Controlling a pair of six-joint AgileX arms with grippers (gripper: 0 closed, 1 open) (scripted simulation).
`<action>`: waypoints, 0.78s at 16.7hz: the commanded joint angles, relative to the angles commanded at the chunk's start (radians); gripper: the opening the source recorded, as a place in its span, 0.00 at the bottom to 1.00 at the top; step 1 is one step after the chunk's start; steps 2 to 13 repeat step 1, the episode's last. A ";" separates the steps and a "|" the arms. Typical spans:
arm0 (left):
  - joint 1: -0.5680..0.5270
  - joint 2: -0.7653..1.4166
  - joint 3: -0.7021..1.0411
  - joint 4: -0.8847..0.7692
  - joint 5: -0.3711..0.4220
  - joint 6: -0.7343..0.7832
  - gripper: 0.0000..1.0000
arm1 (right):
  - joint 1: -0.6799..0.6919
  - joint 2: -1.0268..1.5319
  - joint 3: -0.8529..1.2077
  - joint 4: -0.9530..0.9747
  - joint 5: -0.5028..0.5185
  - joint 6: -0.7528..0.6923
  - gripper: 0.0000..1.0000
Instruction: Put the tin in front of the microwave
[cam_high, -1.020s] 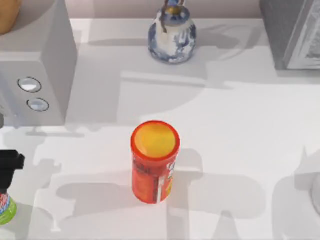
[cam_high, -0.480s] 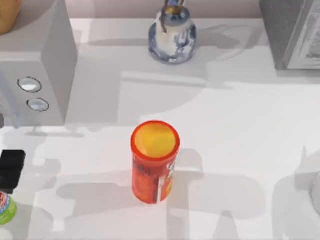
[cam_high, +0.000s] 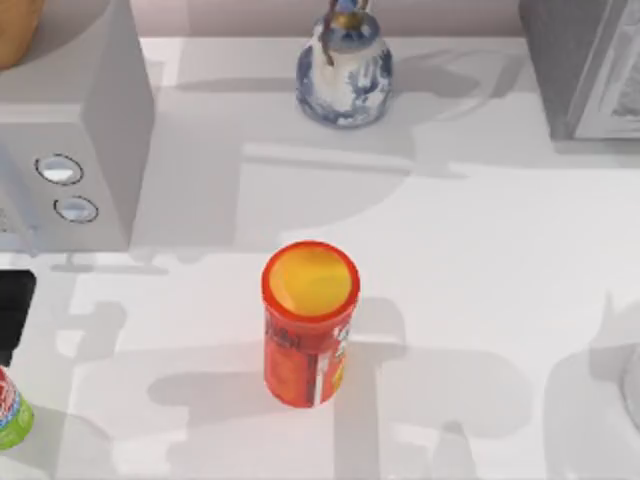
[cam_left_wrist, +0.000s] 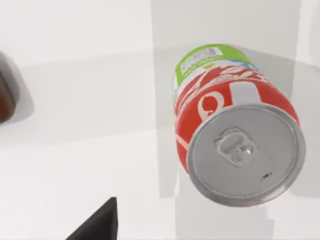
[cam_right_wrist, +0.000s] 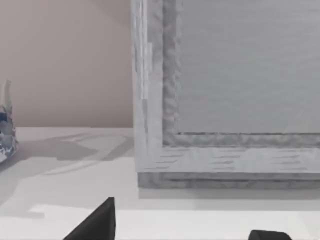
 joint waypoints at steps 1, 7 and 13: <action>0.000 -0.001 0.002 -0.002 0.000 0.000 1.00 | 0.000 0.000 0.000 0.000 0.000 0.000 1.00; 0.000 -0.001 0.002 -0.002 0.000 0.000 1.00 | 0.000 0.000 0.000 0.000 0.000 0.000 1.00; 0.000 -0.001 0.002 -0.002 0.000 0.000 1.00 | 0.000 0.000 0.000 0.000 0.000 0.000 1.00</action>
